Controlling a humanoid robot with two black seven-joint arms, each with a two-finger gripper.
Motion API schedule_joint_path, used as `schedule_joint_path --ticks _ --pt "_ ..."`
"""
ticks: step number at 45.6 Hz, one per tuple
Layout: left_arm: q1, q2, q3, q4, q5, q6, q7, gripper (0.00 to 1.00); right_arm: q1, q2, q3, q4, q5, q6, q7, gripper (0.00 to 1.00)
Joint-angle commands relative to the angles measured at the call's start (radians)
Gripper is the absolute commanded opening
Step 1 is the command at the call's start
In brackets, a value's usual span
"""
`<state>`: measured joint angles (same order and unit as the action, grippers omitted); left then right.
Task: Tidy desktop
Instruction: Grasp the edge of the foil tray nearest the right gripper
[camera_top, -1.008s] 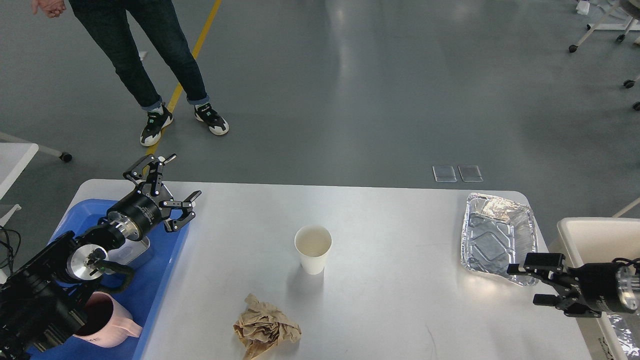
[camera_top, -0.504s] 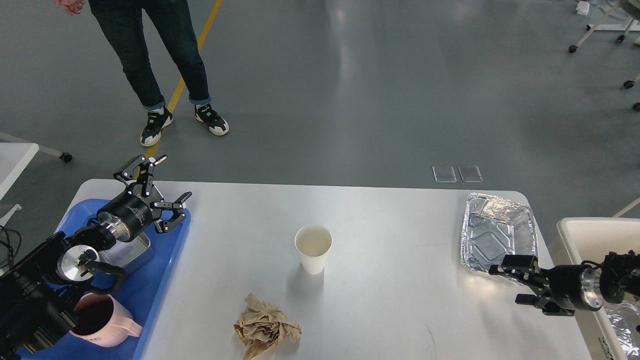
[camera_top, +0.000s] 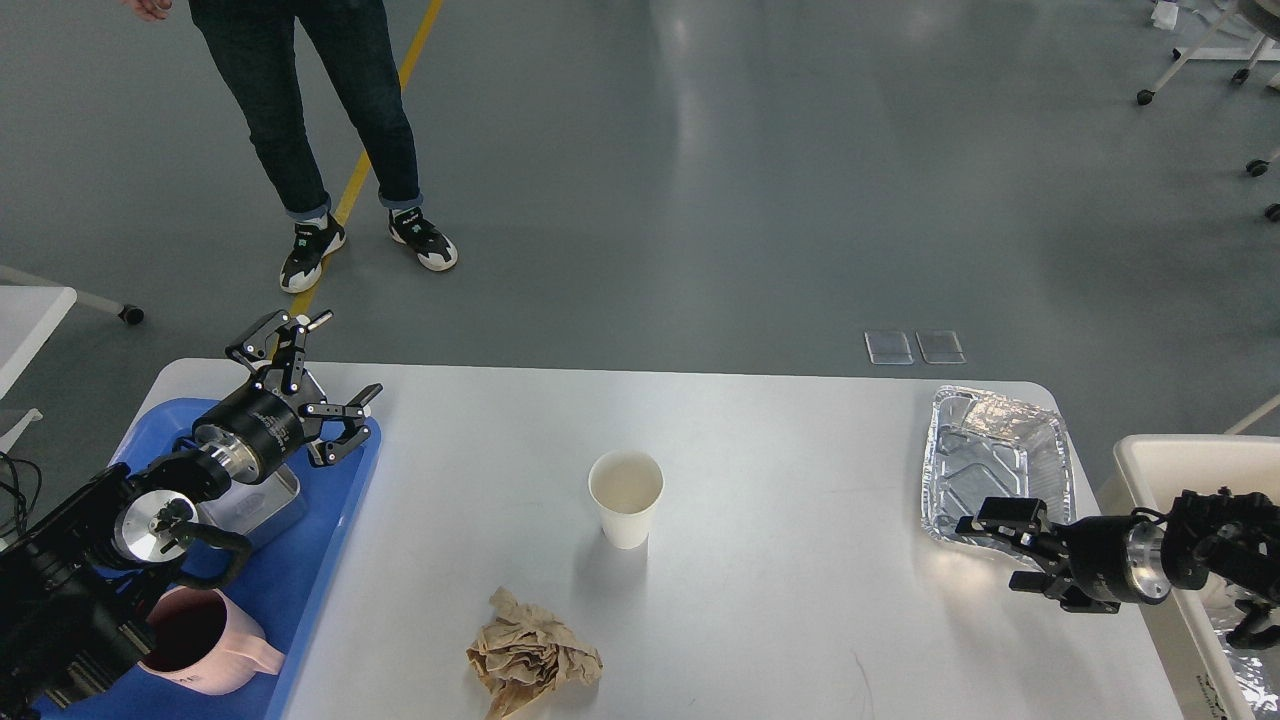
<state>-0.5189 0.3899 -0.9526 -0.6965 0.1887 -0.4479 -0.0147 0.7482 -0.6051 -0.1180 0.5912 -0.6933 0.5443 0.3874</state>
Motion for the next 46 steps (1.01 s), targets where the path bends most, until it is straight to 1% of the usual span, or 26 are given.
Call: schedule_joint_path --ticks 1,21,29,37,44,46 --pt "0.000 0.001 0.000 0.000 0.000 0.000 -0.001 0.98 0.014 0.025 0.001 -0.042 0.000 0.003 -0.001 1.00" --pt "0.007 0.001 -0.002 0.002 0.000 0.000 -0.001 0.98 0.010 0.050 -0.002 -0.125 -0.011 0.006 -0.001 1.00" --pt "0.008 0.001 -0.002 0.000 0.000 -0.002 -0.001 0.98 0.000 0.122 -0.003 -0.231 -0.018 0.006 0.001 0.99" --pt "0.008 0.004 -0.003 0.002 0.000 -0.003 -0.001 0.98 0.002 0.143 -0.034 -0.275 -0.018 0.003 0.002 0.97" --pt "0.020 0.012 -0.003 0.000 0.000 -0.005 -0.002 0.98 -0.001 0.168 -0.038 -0.317 -0.018 0.005 0.004 0.93" --pt "0.020 0.013 -0.003 0.000 0.000 -0.003 -0.002 0.98 -0.001 0.168 -0.038 -0.320 -0.020 0.005 0.004 0.91"
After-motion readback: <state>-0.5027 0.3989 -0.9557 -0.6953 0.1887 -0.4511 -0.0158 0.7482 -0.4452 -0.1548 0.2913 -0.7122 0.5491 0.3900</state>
